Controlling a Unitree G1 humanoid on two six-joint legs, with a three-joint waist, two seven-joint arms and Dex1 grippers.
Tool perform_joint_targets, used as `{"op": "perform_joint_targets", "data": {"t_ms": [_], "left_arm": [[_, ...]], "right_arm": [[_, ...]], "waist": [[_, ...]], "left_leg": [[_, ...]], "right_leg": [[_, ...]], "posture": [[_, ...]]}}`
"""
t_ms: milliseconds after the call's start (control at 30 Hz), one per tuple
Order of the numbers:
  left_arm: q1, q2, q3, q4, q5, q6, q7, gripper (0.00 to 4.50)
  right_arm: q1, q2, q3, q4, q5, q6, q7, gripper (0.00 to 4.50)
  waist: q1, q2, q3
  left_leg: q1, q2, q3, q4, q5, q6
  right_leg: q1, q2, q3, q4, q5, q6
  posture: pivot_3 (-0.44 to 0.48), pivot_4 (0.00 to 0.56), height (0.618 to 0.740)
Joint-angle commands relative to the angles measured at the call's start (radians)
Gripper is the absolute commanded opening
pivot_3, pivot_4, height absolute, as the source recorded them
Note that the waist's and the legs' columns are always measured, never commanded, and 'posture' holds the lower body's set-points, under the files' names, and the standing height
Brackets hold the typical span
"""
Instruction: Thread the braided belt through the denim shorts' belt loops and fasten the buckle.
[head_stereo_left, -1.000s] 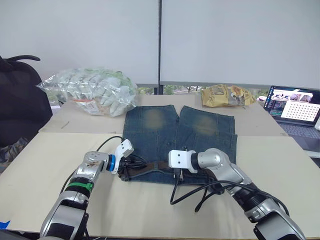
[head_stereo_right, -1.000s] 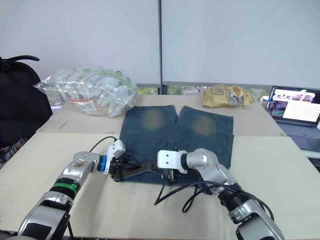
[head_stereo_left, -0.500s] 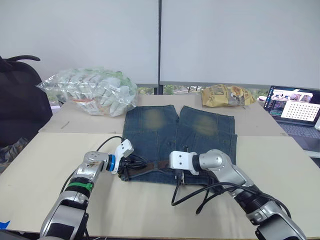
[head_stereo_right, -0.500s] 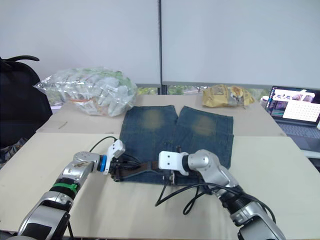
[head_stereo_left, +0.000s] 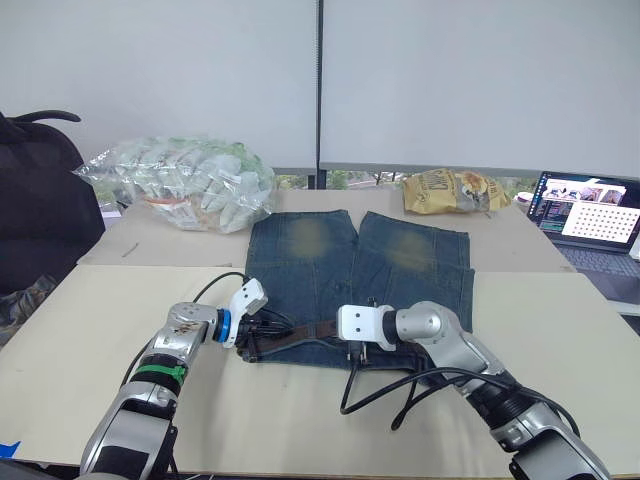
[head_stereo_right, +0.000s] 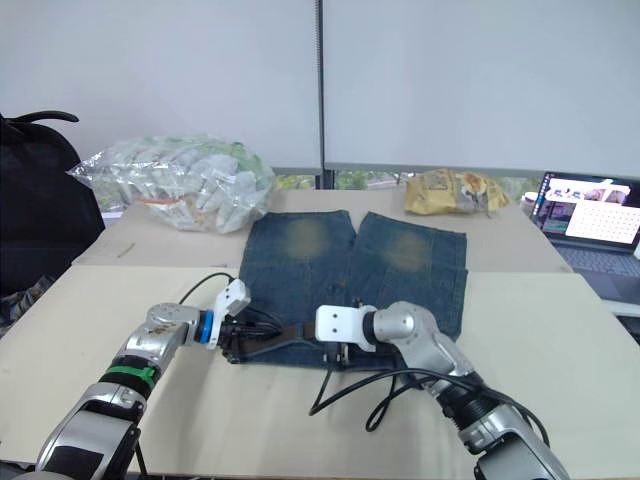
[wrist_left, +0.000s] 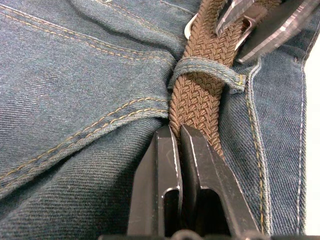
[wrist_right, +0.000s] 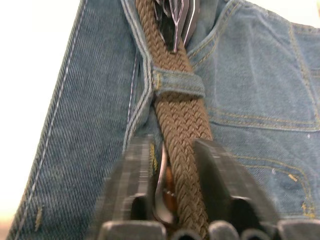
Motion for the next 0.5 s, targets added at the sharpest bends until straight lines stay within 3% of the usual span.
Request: {"op": "perform_joint_targets", "data": {"t_ms": [33,267,500], "left_arm": [[0.027,-0.013,-0.031,0.043,0.050,0.009,0.031,0.00],[0.030,-0.015,-0.030,0.043,0.054,0.005,0.032,0.00],[0.033,-0.021,-0.028,0.039,0.051,-0.003,0.036,0.00]], "right_arm": [[-0.004,0.025,-0.026,-0.040,0.032,0.034,0.007,0.06],[-0.001,0.014,-0.031,-0.037,0.025,0.042,0.013,0.06],[0.056,0.033,-0.063,-0.142,0.145,0.197,0.089,0.06]], "waist": [[-0.001,0.000,0.000],[-0.001,0.000,0.000],[0.000,0.000,0.000]], "left_leg": [[0.000,0.000,0.000,0.000,0.000,0.000],[0.000,0.000,0.000,0.000,0.000,0.000],[0.000,0.000,0.000,0.000,0.000,0.000]], "right_leg": [[0.000,0.000,0.000,0.000,0.000,0.000],[0.000,0.000,0.000,0.000,0.000,0.000],[0.000,0.000,0.000,0.000,0.000,0.000]], "posture": [[0.000,0.150,0.740],[0.000,0.150,0.740],[0.000,0.150,0.740]]}}
